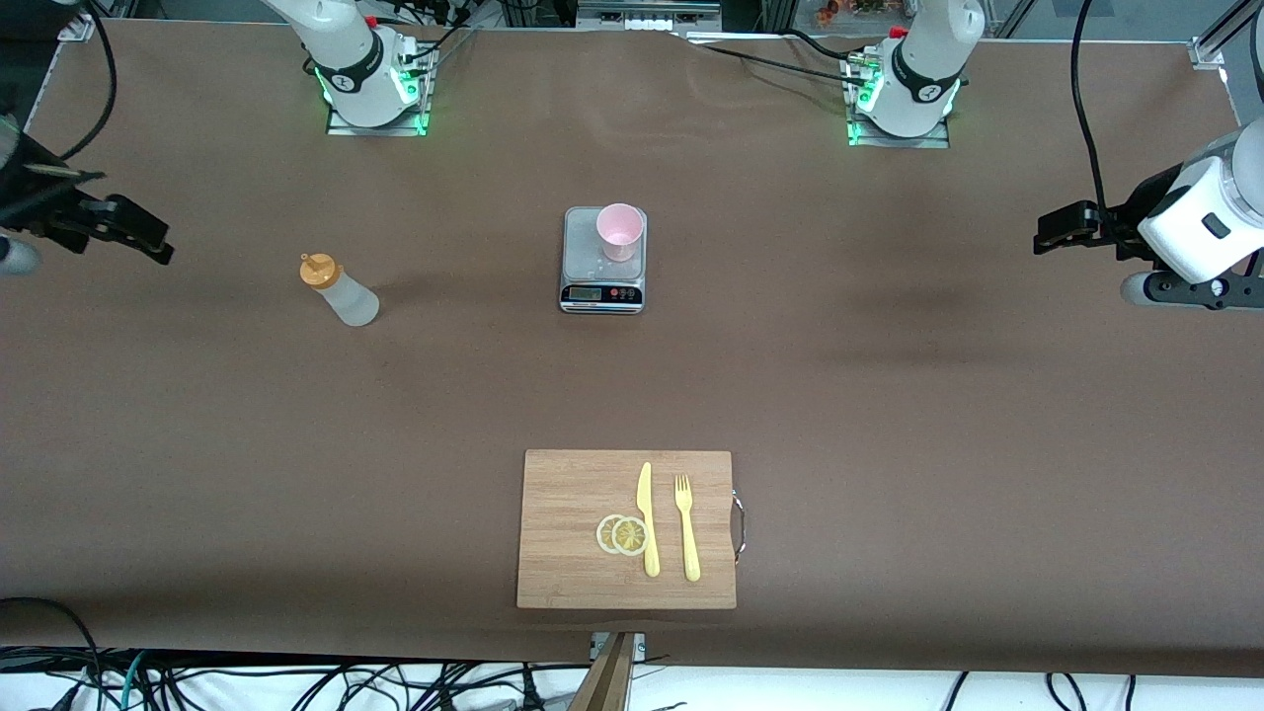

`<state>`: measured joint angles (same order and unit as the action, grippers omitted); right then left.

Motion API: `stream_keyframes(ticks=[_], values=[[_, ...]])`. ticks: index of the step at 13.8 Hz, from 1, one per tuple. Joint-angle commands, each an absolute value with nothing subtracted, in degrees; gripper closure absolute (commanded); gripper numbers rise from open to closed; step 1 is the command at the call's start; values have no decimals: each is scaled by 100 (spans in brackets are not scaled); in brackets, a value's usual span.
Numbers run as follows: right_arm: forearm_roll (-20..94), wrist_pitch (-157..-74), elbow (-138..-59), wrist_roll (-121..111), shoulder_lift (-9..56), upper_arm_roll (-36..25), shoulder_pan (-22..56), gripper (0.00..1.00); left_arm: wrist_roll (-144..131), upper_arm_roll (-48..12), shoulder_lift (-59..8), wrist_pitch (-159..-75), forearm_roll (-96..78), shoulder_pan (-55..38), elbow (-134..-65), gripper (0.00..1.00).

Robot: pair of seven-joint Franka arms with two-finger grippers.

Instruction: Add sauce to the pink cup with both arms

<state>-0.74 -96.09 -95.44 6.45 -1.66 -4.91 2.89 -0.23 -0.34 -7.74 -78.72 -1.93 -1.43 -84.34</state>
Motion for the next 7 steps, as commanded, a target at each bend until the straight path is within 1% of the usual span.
stream_keyframes(ticks=[1, 4, 7], values=[[71, -9536, -9519, 476, -141, -580, 211, 0, 114, -70, -809, -7787, -132, -114, -8341, 0], [44, -9764, -9554, 492, -123, -571, 211, 0, 105, -70, -852, -7787, -123, -123, -8201, 0], [53, -9809, -9545, 501, -97, -571, 211, 0, 105, -70, -879, -7787, -123, -123, -8165, 0]])
